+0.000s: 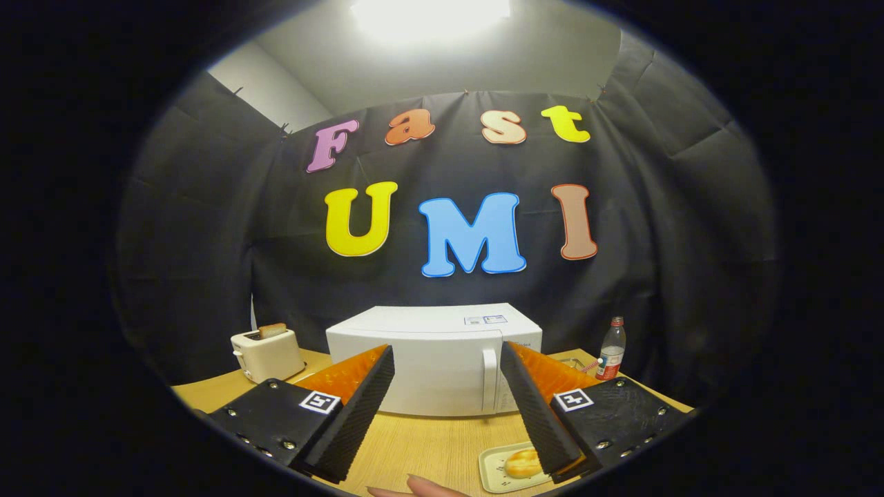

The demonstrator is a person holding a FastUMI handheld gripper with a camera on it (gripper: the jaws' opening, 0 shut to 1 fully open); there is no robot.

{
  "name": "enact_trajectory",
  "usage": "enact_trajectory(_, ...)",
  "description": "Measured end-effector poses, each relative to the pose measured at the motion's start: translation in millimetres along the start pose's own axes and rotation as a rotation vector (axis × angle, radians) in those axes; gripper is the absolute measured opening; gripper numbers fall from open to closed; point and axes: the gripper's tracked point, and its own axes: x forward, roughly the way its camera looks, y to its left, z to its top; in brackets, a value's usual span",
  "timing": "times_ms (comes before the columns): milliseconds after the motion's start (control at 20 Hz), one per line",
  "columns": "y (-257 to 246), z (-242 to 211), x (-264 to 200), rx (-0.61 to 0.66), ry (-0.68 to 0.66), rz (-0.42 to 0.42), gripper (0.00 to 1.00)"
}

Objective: Open the microwave, put the food inside, and close the microwave door.

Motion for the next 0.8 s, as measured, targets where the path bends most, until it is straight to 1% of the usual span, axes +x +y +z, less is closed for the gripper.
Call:
enact_trajectory(150, -10, -13, 25, -0.02, -0.011, -0.026, 0.97)
enact_trajectory(350, -21, -38, 56, -0.053, 0.013, -0.047, 0.97)
enact_trajectory(500, -35, -46, 77, -0.078, -0.014, -0.09, 0.97)
enact_trajectory(550, -37, -53, 84, -0.079, -0.003, -0.093, 0.97)
enact_trajectory(800, -45, -75, 119, -0.016, 0.027, -0.092, 0.97)
